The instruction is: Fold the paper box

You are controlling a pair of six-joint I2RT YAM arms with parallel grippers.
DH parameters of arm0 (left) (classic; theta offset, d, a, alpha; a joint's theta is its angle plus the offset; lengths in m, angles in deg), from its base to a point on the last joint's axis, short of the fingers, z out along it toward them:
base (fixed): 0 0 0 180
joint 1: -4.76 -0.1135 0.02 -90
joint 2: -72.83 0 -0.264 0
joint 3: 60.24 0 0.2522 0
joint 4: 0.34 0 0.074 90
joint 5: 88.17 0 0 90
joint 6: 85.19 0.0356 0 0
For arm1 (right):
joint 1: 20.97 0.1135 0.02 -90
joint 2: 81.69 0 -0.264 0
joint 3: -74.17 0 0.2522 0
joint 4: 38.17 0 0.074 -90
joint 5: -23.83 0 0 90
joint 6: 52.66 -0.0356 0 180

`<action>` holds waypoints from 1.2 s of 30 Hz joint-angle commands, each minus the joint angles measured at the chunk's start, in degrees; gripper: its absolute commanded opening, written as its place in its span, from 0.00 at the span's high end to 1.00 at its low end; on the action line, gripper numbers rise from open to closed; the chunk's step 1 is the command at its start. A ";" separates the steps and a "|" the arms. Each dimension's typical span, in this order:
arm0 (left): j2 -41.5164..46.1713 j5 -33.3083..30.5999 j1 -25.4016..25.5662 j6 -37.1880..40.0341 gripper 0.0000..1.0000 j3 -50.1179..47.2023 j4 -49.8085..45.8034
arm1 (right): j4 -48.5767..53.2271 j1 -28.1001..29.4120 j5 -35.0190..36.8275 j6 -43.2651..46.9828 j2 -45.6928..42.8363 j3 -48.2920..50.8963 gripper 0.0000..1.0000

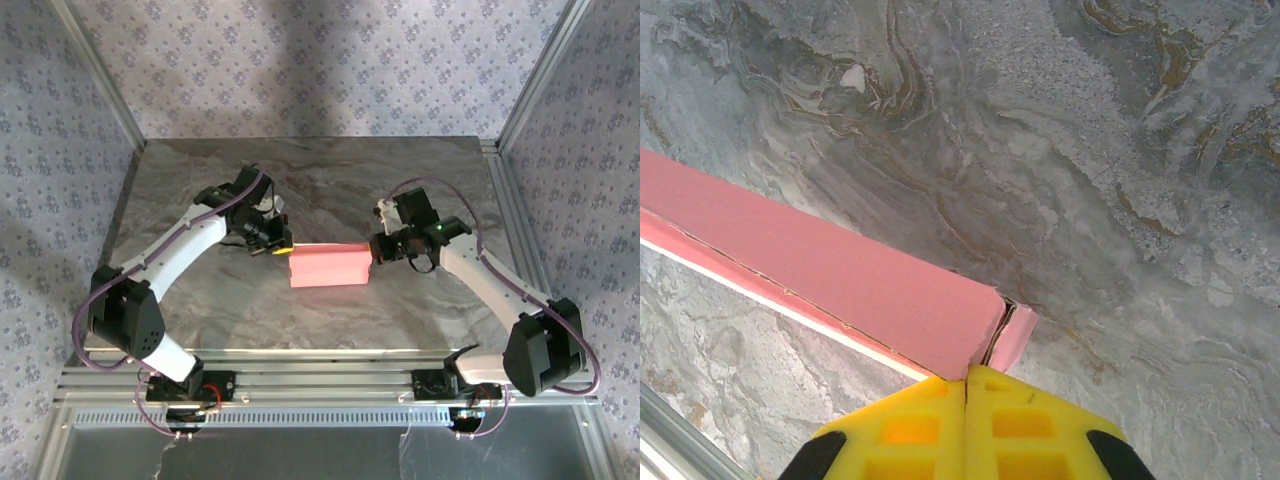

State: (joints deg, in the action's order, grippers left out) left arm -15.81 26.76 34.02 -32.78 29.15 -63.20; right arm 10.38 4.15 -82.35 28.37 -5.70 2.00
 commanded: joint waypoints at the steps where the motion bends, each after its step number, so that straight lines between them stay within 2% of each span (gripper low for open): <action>1: -0.59 3.11 0.14 0.09 1.00 0.98 -0.13 | 3.45 0.28 -2.42 1.07 1.17 -0.60 1.00; 15: 2.85 1.57 0.10 3.77 1.00 -6.12 4.48 | 2.94 0.24 -0.97 0.71 1.25 -0.39 1.00; 26: 3.91 0.59 0.02 5.15 1.00 -7.88 5.65 | 2.24 0.40 -0.19 0.45 0.93 0.47 1.00; 36: 7.94 -1.60 0.49 6.97 1.00 -14.55 12.01 | -1.88 1.97 2.83 0.93 -1.83 4.98 1.00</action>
State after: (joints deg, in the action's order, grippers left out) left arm -8.97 26.78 34.02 -27.57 16.69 -51.16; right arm 7.12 4.92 -81.08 28.35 -7.19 4.36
